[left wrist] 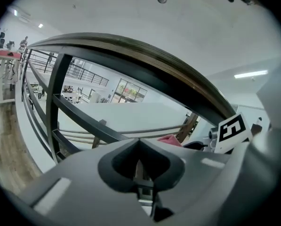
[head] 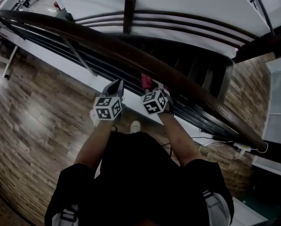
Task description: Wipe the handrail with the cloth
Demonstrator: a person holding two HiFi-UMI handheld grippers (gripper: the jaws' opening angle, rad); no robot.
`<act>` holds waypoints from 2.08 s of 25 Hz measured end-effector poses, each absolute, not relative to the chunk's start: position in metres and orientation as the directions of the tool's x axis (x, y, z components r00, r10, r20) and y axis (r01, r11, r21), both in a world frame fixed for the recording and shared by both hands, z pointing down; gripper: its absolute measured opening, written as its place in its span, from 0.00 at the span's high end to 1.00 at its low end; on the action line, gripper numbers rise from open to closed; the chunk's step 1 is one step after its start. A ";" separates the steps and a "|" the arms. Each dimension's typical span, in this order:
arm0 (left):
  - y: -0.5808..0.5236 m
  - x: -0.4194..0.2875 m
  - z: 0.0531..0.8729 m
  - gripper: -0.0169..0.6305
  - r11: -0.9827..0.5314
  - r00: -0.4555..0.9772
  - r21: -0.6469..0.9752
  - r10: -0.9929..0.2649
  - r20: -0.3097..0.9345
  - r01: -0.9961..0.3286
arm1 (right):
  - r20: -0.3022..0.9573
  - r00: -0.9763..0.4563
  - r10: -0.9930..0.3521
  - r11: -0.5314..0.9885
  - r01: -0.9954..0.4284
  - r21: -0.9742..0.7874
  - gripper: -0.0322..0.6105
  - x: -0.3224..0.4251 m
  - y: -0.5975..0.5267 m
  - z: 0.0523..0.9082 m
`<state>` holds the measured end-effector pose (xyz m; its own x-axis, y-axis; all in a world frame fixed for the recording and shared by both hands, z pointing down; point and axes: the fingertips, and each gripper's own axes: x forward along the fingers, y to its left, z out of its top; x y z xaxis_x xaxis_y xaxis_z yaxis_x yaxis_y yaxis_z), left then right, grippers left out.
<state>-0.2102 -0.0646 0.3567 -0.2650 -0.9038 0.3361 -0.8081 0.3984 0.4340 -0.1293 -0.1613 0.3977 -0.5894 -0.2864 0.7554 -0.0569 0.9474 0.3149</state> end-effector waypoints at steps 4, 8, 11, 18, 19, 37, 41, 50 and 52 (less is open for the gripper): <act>-0.063 -0.228 0.355 0.98 0.376 -0.240 0.416 -0.908 0.344 -0.828 | 0.757 -0.582 -0.299 0.948 -0.092 0.303 0.88 -0.145 -0.157 0.398; -0.058 -0.240 0.361 0.98 0.351 -0.191 0.398 -0.902 0.388 -0.848 | 0.761 -0.572 -0.305 0.950 -0.127 0.285 0.88 -0.159 -0.146 0.399; -0.059 -0.256 0.360 0.98 0.336 -0.172 0.385 -0.900 0.400 -0.860 | 0.765 -0.566 -0.306 0.950 -0.128 0.285 0.88 -0.173 -0.139 0.399; -0.056 -0.286 0.364 0.98 0.322 -0.153 0.386 -0.900 0.408 -0.865 | 0.774 -0.557 -0.300 0.952 -0.118 0.284 0.88 -0.200 -0.129 0.399; -0.053 -0.292 0.365 0.98 0.322 -0.151 0.391 -0.900 0.409 -0.862 | 0.776 -0.555 -0.301 0.951 -0.115 0.287 0.88 -0.206 -0.125 0.400; -0.012 -0.369 0.381 0.98 0.301 -0.107 0.452 -0.908 0.406 -0.839 | 0.772 -0.526 -0.358 0.933 -0.180 0.311 0.88 -0.281 -0.096 0.396; 0.003 -0.388 0.383 0.98 0.311 -0.115 0.449 -0.904 0.411 -0.838 | 0.772 -0.527 -0.356 0.934 -0.182 0.306 0.88 -0.300 -0.089 0.396; 0.013 -0.402 0.378 0.98 0.298 -0.108 0.446 -0.909 0.403 -0.844 | 0.767 -0.533 -0.358 0.933 -0.186 0.307 0.88 -0.317 -0.080 0.393; 0.016 -0.403 0.381 0.98 0.307 -0.112 0.448 -0.905 0.409 -0.840 | 0.768 -0.534 -0.355 0.935 -0.182 0.306 0.88 -0.319 -0.079 0.394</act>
